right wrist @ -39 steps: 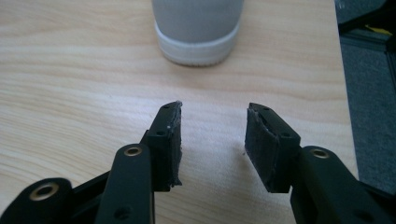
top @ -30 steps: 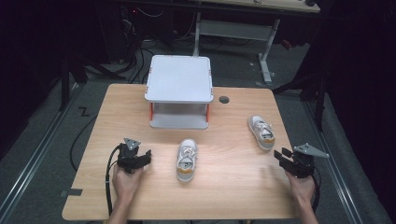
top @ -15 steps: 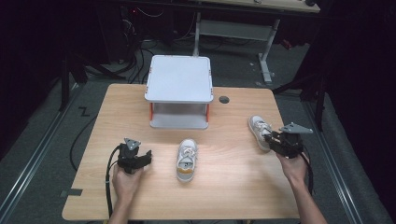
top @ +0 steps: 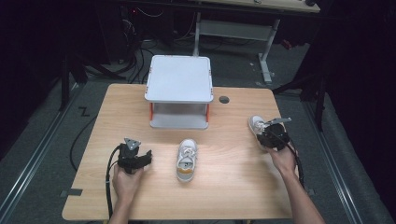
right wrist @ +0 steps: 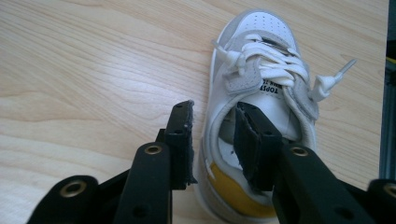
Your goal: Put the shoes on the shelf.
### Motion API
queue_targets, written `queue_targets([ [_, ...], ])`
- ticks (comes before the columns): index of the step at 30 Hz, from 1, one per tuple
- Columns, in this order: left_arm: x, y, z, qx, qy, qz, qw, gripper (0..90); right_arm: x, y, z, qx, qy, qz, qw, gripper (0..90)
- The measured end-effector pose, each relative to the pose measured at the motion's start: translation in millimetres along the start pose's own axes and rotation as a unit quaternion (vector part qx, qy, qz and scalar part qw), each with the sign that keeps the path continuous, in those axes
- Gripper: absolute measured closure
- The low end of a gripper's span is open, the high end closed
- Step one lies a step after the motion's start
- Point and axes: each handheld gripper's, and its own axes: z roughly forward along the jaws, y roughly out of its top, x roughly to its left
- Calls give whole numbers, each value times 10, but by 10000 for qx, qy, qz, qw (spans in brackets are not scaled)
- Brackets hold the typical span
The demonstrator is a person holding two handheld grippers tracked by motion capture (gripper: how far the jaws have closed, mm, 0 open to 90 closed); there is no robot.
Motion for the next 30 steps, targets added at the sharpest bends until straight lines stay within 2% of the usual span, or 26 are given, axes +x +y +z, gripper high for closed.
queue_targets([
  [3,-3,1,3,-13,4,-20,10000,315,-34,12,40,42,25,131,9999,746],
  [6,-3,1,3,-13,5,-20,10000,315,-61,31,55,108,164,193,9996,772],
  [10,-3,3,6,-13,10,-22,10000,314,-22,79,64,242,222,-10,9995,802],
  [14,-3,6,9,-9,15,-24,10000,314,15,103,81,291,377,-59,9988,834],
  [18,-3,6,9,-10,13,-26,10000,315,-25,89,78,245,513,79,9984,859],
  [24,-3,7,9,-7,13,-28,10000,315,-46,67,34,148,561,128,9982,864],
  [28,-3,7,9,-6,12,-27,10000,315,13,40,-42,3,561,10,9984,867],
  [30,-3,7,9,-9,13,-24,10000,315,49,23,-93,-56,652,-51,9978,867],
])
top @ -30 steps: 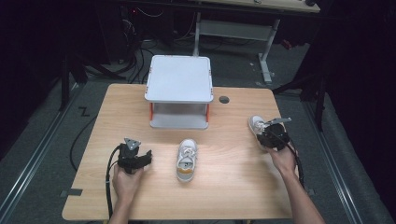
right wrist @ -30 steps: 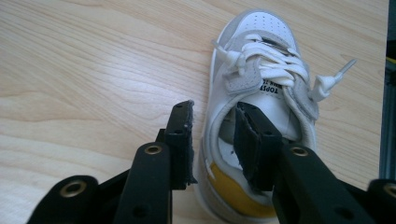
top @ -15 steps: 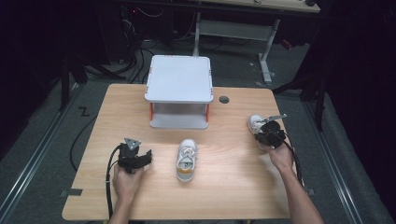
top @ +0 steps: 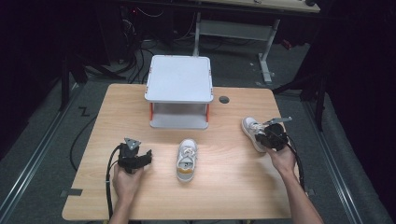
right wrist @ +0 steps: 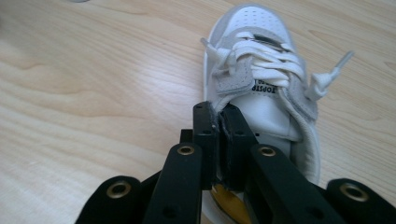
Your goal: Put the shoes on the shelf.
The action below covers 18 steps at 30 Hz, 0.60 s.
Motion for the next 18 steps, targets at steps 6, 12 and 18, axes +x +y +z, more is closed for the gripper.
queue_targets([
  [6,0,0,0,-1,-1,-1,10000,315,202,-54,-128,-65,173,-249,9995,870],
  [12,0,0,0,2,1,-2,10000,315,457,-132,-269,-148,366,-364,9986,870],
  [18,0,1,0,2,0,-4,10000,315,808,-187,-382,-170,640,-515,9965,869],
])
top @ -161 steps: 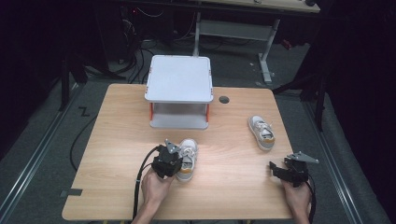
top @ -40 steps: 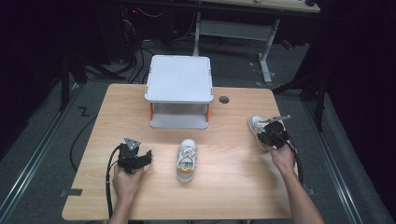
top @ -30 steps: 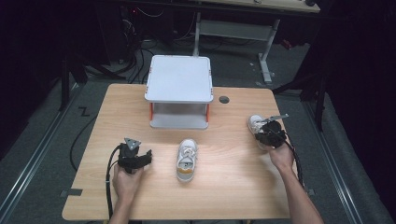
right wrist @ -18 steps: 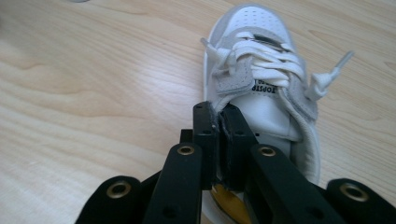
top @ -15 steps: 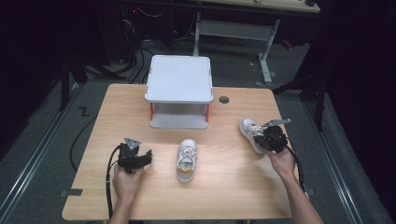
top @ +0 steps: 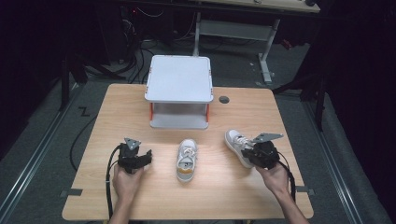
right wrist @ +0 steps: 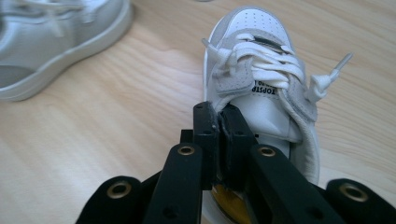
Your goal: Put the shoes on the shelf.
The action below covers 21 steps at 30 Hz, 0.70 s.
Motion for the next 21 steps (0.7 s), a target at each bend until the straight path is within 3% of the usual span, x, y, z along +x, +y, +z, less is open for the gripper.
queue_targets([
  [9,0,0,0,-1,-1,-3,10000,315,477,117,144,83,250,-261,9993,868],
  [21,0,0,0,1,0,0,10000,315,781,248,436,361,208,-302,9987,862],
])
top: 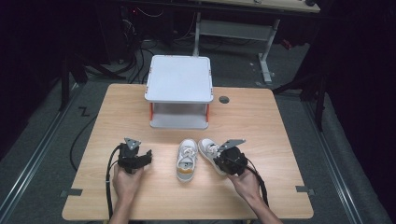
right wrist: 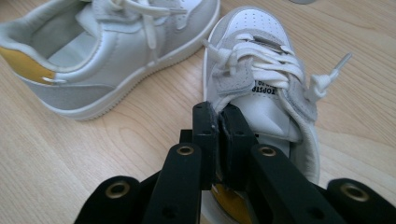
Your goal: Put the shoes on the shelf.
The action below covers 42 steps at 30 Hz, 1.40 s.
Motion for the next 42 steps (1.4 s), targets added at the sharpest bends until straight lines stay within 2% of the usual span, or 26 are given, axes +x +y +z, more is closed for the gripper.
queue_targets([
  [3,0,0,0,1,1,2,10000,315,47,35,7,2,113,-16,9999,851],
  [11,0,-1,0,-5,0,3,10000,315,155,106,67,20,658,-13,9978,746],
  [16,1,-1,0,-5,-5,-9,10000,318,196,120,178,-67,1083,91,9941,658],
  [20,2,-1,0,-8,-7,-12,10000,320,235,125,216,-169,1183,122,9928,578],
  [22,1,-1,0,-8,-6,-14,10000,320,232,104,196,-268,1197,125,9924,548],
  [25,0,-2,0,-9,-2,-21,10000,320,192,48,130,-471,1340,249,9895,522],
  [28,1,-1,0,-7,-6,-14,10000,320,114,-24,3,-908,1382,308,9857,518],
  [31,1,-1,0,-8,-7,-14,10000,320,16,-89,-66,-1167,1297,392,9839,519],
  [35,1,-2,0,-12,-9,-27,10000,319,-168,-210,-132,-1482,1133,622,9805,513],
  [39,-1,-2,-1,-9,-3,-18,10000,319,-351,-305,-135,-1583,832,843,9803,510],
  [42,-1,-1,-1,-7,-2,-29,10000,320,-523,-391,-93,-1507,255,908,9841,495],
])
